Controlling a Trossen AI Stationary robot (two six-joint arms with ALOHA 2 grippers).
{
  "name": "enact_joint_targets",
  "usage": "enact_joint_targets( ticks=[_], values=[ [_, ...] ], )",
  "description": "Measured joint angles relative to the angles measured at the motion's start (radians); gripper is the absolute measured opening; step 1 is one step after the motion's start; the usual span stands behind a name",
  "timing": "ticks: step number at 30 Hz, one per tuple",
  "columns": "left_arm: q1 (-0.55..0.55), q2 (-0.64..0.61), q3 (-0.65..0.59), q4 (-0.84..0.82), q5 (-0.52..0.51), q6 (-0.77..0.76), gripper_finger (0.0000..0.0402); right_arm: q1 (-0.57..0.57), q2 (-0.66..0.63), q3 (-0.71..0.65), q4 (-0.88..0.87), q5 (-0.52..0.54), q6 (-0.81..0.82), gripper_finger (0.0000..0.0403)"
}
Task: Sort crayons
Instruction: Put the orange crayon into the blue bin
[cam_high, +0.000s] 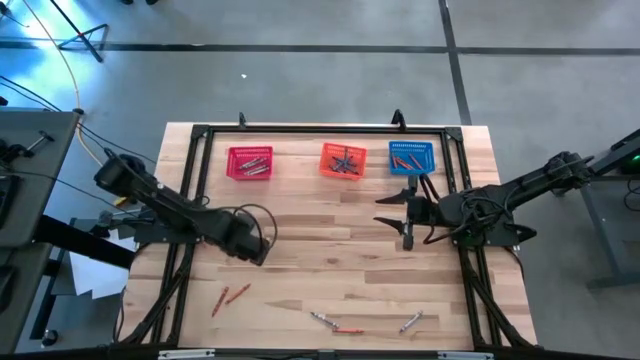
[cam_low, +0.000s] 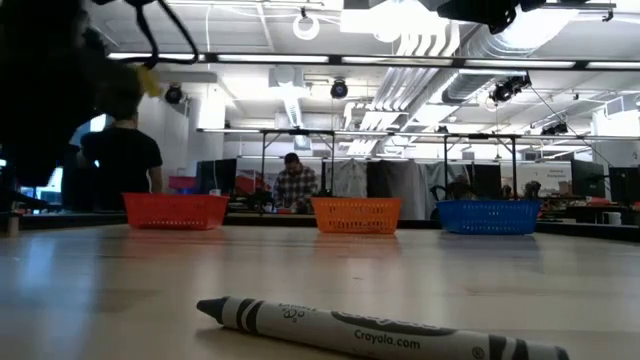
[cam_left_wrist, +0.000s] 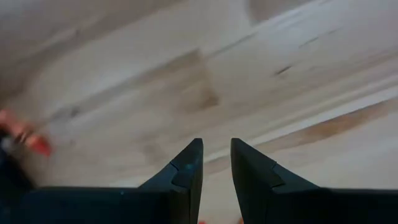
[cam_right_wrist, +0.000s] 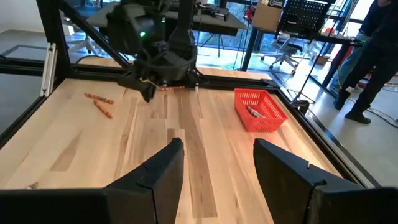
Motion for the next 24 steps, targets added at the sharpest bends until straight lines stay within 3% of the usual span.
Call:
enact_joint_targets(
  ticks=[9, 16, 24],
  values=[
    [-0.070, 0.079, 0.000, -0.263, 0.065, -0.287, 0.0069, 0.000, 0.000, 0.000, -0.050, 0.000, 0.001, 0.0188],
    [-0.074, 0.143, 0.000, -0.282, 0.068, -0.520, 0.0069, 0.000, 0.031, 0.000, -0.056, 0.000, -0.002, 0.0188],
    [-0.074, 0.257, 0.000, -0.350, 0.171, -0.561, 0.0069, -0.001, 0.097, 0.000, -0.055, 0.000, -0.041, 0.0188]
  ],
)
